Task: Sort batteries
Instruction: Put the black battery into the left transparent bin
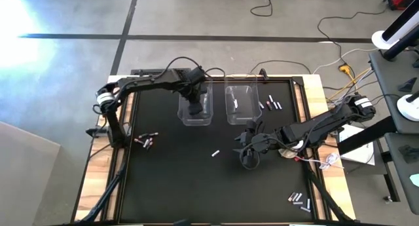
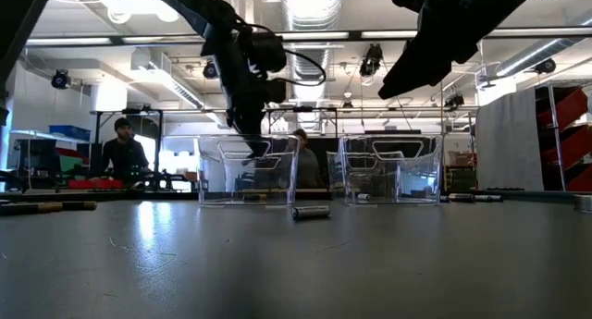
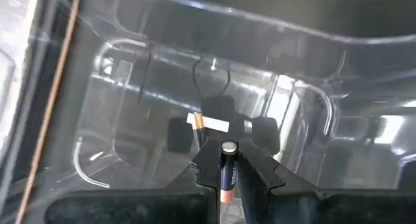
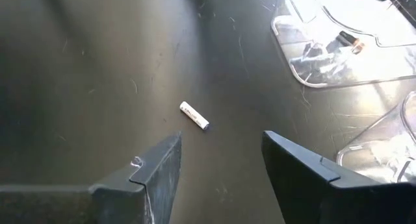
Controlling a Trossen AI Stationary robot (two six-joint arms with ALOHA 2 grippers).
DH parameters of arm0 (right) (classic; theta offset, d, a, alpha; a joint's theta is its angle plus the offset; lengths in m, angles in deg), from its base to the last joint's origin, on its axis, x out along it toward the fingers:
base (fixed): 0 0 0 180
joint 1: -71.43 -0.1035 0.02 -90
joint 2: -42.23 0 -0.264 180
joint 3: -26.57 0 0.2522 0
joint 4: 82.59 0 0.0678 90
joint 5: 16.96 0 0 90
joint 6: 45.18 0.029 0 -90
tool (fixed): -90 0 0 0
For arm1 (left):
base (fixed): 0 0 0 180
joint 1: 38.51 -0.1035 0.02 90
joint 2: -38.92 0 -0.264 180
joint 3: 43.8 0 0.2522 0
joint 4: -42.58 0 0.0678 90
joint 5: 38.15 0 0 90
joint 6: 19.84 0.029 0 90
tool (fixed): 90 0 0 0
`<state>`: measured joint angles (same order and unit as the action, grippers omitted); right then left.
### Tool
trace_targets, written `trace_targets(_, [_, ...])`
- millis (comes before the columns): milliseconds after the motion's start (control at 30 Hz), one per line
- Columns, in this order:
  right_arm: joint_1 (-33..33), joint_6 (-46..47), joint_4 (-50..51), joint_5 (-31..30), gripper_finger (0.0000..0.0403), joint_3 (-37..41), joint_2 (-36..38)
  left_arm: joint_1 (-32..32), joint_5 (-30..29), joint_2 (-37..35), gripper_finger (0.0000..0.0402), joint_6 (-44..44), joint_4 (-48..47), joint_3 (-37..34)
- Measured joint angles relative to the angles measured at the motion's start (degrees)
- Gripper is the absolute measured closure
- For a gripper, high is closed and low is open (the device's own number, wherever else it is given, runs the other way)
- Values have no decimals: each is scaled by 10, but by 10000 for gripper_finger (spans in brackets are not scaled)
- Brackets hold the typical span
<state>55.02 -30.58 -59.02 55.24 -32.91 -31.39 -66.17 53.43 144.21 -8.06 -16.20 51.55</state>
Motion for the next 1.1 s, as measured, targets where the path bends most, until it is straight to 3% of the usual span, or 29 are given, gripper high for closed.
trace_targets(600, [-2, 13, 6, 1, 197, 0, 0, -9, -10, 86, 391, 8, 22, 2])
trace_targets(1100, [-2, 13, 7, 1, 197, 0, -1, 0, 11, 94, 386, 11, 26, 2])
